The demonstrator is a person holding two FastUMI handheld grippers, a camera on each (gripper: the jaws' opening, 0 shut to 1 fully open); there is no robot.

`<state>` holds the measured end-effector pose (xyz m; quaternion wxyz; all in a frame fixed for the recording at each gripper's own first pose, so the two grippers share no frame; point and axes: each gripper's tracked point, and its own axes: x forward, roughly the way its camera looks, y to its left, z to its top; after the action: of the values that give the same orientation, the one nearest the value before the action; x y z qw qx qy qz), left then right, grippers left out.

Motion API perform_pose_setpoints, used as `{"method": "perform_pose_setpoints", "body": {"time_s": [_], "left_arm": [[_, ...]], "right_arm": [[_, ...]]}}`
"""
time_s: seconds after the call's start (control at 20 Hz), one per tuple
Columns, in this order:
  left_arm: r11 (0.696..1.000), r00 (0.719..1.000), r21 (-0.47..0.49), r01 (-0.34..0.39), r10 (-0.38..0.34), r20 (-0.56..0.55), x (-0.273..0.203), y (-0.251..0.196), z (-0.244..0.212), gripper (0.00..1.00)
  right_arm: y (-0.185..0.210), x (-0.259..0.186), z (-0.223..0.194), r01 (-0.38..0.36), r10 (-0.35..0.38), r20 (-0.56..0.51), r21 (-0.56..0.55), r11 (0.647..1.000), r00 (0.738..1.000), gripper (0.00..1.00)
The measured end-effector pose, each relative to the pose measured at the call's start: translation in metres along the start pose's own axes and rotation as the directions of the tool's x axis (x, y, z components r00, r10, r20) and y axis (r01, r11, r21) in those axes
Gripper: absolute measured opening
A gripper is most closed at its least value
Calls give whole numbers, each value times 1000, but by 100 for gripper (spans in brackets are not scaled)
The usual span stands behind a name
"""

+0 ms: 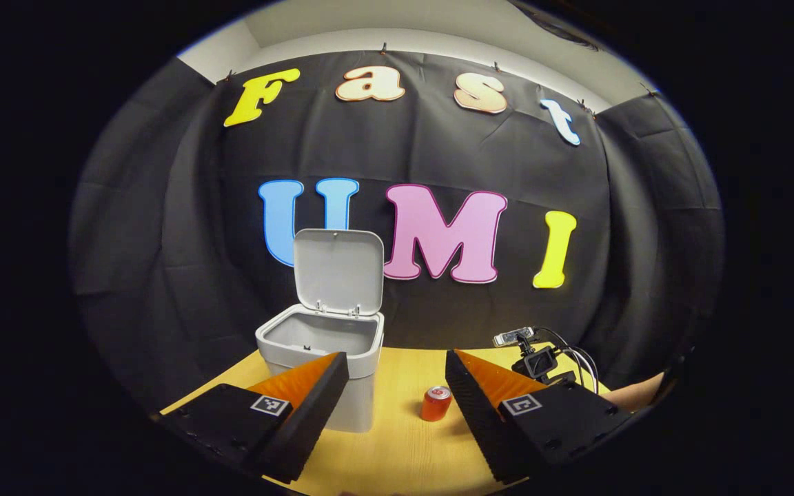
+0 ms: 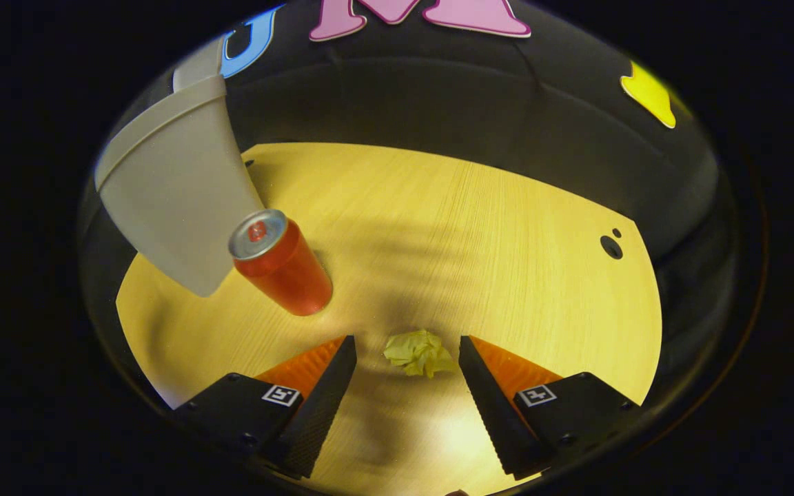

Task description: Press the lid of the desktop garbage bin to open it, pick up the crumpled paper on the desktop and throw it into the bin, then pick up the pop can on the desktop and drop it into the bin, and finally close the garbage bin lid.

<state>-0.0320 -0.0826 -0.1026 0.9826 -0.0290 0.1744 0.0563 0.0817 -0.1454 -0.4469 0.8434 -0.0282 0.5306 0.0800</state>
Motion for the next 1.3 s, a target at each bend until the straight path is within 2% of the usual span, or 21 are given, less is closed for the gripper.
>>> {"method": "perform_pose_setpoints", "body": {"time_s": [0.25,0.4,0.7,0.8,0.9,0.95,1.0,1.05,1.3], "left_arm": [[999,999,11,-37,37,-12,4,5,-1,96],[1000,1000,-6,0,0,-26,5,-8,-4,96],[998,998,37,52,-51,-29,8,-22,-3,96],[997,997,44,67,-65,-39,10,-24,-5,96],[996,996,50,77,-76,-40,10,-24,-5,96],[995,996,50,81,-79,-44,11,-23,-6,96],[996,995,44,84,-82,-49,11,-22,-8,96],[996,995,35,86,-84,-53,12,-19,-10,96],[996,994,19,90,-88,-61,17,-6,-19,96]], "right_arm": [[-3,25,-22,-27,26,-97,-11,1000,995,95],[-2,30,-21,-48,47,-99,-1,999,994,95],[-3,32,-21,-43,43,-115,4,999,992,87],[-4,30,-22,-47,47,-117,-4,999,992,53],[-4,30,-21,-47,47,-116,-2,999,992,53],[-4,30,-21,-43,43,-116,-5,999,992,47],[-5,29,-22,-32,31,-116,-14,999,993,30],[-6,26,-22,-21,17,-114,-31,999,993,45],[-13,-15,9,17,-17,1,-26,1000,1000,44]]}}
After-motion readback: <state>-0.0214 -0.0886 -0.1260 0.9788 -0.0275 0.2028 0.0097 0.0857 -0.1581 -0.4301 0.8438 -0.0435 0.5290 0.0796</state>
